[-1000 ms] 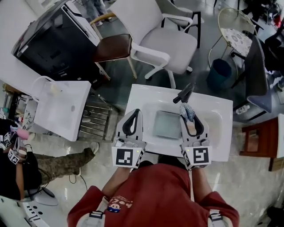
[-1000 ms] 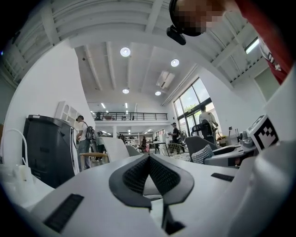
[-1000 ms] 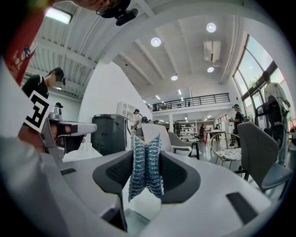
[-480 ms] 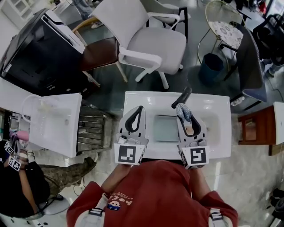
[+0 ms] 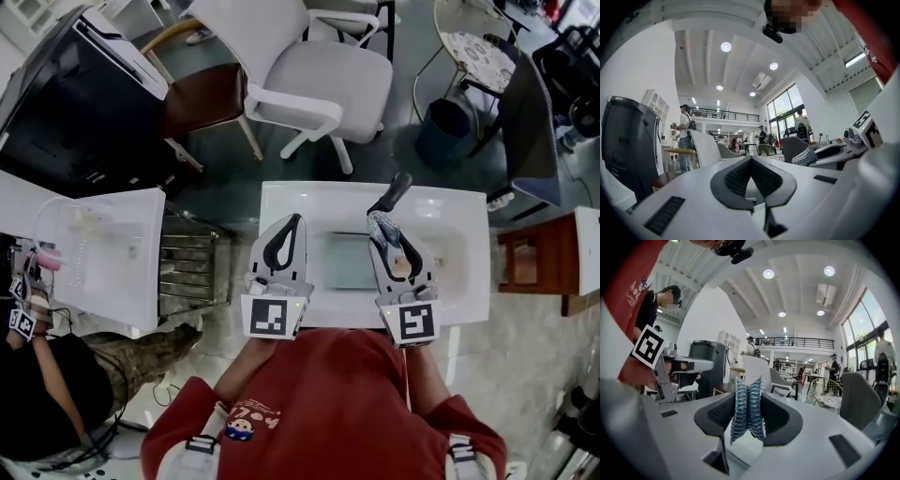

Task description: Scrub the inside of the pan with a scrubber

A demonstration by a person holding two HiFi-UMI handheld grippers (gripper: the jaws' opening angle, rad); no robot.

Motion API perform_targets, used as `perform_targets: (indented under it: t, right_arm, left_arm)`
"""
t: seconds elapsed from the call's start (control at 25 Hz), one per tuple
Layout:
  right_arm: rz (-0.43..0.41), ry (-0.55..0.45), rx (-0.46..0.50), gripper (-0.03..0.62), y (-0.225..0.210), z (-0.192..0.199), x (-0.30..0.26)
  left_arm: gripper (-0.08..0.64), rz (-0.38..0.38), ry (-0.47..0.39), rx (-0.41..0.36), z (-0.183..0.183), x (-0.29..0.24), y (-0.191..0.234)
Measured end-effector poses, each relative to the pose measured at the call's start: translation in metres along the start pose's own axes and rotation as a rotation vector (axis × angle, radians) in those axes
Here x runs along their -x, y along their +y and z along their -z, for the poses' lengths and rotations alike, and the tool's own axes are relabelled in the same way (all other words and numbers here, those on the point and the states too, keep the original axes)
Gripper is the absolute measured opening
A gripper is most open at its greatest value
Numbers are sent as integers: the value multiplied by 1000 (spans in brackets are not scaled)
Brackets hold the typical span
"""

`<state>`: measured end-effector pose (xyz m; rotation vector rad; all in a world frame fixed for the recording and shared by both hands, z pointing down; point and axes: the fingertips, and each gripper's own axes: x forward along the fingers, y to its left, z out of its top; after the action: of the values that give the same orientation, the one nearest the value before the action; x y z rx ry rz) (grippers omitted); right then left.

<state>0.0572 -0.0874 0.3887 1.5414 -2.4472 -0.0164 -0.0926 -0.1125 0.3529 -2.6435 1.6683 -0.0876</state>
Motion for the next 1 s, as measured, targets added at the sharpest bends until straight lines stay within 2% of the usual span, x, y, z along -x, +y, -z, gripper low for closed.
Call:
perform_targets:
  t: [0.12, 0.24, 0.44, 0.6, 0.72, 0.92, 1.0]
  right_arm:
    - [-61, 42, 54, 176, 11, 8, -7]
    - [-165, 121, 113, 176, 31, 29, -16]
    - [-392, 304, 229, 176, 73, 95, -32]
    - [-544, 491, 332, 176, 97, 159, -33]
    - [-616, 605, 449, 176, 106, 205, -34]
    - [-720, 727, 523, 176, 112, 256, -37]
    - [-786, 774, 557, 175, 116, 272, -33]
  left_arm:
    - [8, -3, 14, -5, 11, 1, 2]
    - [8, -6, 29, -5, 18, 4, 3]
    - [8, -7, 41, -6, 27, 12, 2]
    - [8, -25, 75, 13, 39, 17, 6]
    - [8, -47, 97, 20, 46, 19, 13]
    - [8, -58, 117, 15, 52, 21, 16]
    - [8, -59, 112, 16, 52, 20, 16]
